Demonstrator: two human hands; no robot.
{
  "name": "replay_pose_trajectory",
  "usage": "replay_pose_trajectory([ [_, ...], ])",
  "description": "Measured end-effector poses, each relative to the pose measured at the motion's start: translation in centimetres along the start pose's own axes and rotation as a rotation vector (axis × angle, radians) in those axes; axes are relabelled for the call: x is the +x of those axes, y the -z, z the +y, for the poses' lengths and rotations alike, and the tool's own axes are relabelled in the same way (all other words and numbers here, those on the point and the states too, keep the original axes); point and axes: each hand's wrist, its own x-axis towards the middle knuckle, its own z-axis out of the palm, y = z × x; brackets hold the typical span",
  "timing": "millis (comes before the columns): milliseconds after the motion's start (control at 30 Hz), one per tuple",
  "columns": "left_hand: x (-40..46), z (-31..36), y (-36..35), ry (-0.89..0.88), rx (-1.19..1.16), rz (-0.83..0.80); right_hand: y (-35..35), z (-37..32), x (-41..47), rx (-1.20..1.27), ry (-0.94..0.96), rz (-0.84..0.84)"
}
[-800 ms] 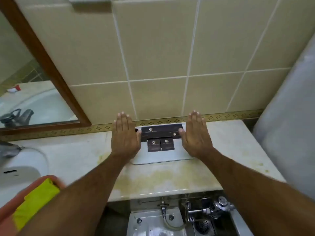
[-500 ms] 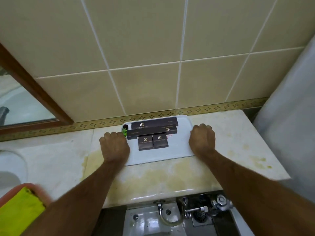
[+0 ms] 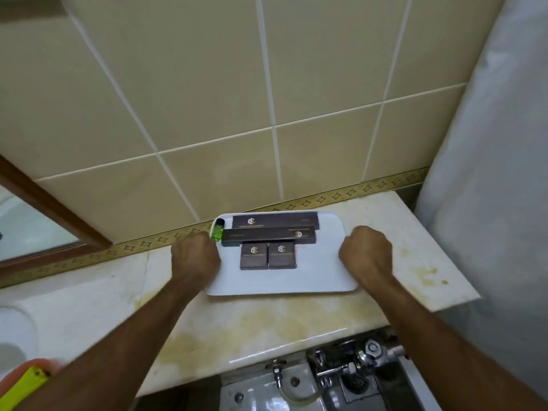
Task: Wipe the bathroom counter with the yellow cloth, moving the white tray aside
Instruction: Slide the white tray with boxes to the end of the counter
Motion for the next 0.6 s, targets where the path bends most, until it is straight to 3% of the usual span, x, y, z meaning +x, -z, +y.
replay_pose_trajectory([
  [133,1.8,7.5,2.1,-0.189,0.013,0.027,4.2,6.0,-1.0,0.093,-0.148,0.066],
  [367,4.5,22.9,1.1,-0.404,0.054,-0.092,7.0,14.5,-3.5,0.297,-0.397,0.088],
  [600,6.4,32.9,-1.8,-0.599,0.218,-0.066,4.4,17.0,-4.9,0.766,-0.757,0.011],
])
